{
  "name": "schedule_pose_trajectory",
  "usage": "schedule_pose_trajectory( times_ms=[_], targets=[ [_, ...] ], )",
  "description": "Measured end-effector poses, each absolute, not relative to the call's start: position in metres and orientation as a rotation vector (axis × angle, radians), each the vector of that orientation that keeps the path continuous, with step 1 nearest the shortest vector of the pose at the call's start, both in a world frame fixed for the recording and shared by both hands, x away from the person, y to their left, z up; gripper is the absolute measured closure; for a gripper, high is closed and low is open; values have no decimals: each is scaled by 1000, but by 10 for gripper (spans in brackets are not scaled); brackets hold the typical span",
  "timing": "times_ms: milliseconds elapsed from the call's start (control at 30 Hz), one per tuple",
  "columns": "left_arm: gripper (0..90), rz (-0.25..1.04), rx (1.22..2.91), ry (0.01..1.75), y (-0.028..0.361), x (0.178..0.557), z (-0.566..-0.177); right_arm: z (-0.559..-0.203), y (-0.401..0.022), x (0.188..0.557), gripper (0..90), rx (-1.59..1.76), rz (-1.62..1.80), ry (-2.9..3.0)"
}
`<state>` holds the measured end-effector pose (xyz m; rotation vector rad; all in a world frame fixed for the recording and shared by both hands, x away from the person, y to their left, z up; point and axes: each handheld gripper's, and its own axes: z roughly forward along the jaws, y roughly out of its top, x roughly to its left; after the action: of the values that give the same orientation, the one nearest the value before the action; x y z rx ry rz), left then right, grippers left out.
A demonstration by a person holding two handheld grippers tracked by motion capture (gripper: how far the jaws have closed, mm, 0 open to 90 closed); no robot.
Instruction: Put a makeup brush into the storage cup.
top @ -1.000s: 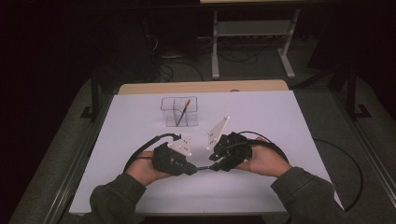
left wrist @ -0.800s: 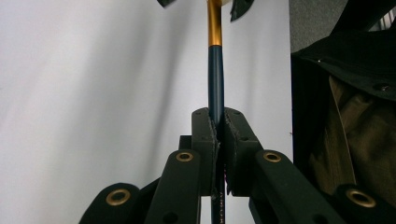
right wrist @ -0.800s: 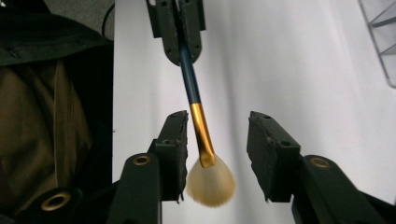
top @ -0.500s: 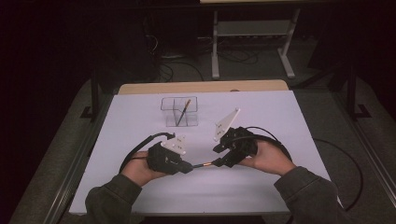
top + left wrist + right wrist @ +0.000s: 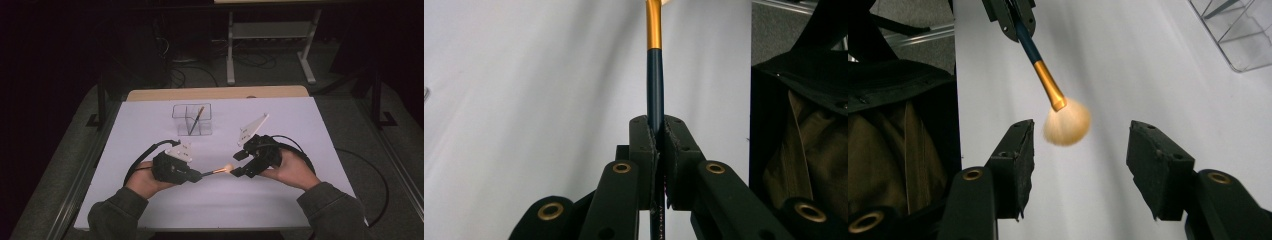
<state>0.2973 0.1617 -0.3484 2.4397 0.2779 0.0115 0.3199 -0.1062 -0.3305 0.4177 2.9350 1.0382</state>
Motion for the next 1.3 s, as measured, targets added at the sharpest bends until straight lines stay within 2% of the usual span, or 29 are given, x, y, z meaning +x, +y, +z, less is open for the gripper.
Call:
schedule_pose_trajectory(
  times_ms=[600,1300],
  targets=[
    [839,69,2339,417,171,305,-339,-342,-106,326,469,505,1103,2930],
    [838,94,2273,480,152,313,-336,-336,-105,332,628,612,1266,2833]
  ],
)
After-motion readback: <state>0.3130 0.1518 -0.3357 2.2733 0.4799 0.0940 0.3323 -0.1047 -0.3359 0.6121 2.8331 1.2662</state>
